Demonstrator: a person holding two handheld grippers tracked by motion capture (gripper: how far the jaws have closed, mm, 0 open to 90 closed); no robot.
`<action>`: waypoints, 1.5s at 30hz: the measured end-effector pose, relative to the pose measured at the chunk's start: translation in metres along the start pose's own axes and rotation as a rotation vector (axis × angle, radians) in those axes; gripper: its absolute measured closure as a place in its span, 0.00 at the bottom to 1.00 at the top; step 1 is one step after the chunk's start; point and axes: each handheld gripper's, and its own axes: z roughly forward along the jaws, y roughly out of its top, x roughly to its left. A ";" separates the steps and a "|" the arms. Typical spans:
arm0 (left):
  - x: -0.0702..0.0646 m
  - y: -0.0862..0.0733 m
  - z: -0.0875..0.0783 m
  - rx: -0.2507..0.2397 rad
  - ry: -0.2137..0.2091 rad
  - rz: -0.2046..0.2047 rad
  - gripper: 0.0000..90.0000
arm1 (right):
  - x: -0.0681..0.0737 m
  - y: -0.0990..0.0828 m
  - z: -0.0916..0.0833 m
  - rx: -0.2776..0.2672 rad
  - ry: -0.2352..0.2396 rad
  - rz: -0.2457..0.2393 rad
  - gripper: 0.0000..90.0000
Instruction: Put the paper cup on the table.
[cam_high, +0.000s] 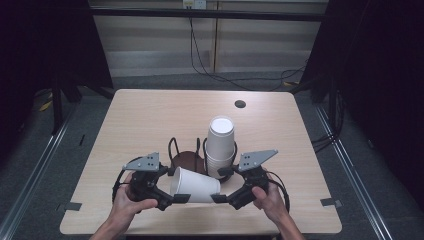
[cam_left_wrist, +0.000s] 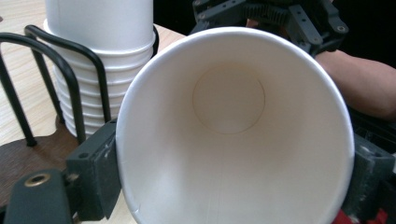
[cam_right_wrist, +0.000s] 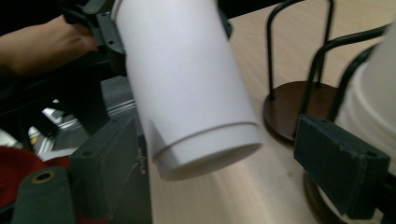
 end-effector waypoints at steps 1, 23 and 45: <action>0.001 -0.001 -0.003 0.011 0.038 -0.016 0.14 | -0.002 -0.001 -0.003 -0.013 -0.020 0.009 0.16; 0.003 -0.012 -0.029 0.117 0.103 -0.004 0.14 | -0.008 -0.013 -0.017 -0.070 -0.135 0.069 0.16; 0.027 -0.023 -0.099 0.107 0.284 -0.112 0.13 | -0.013 -0.017 -0.016 -0.048 -0.135 0.118 0.16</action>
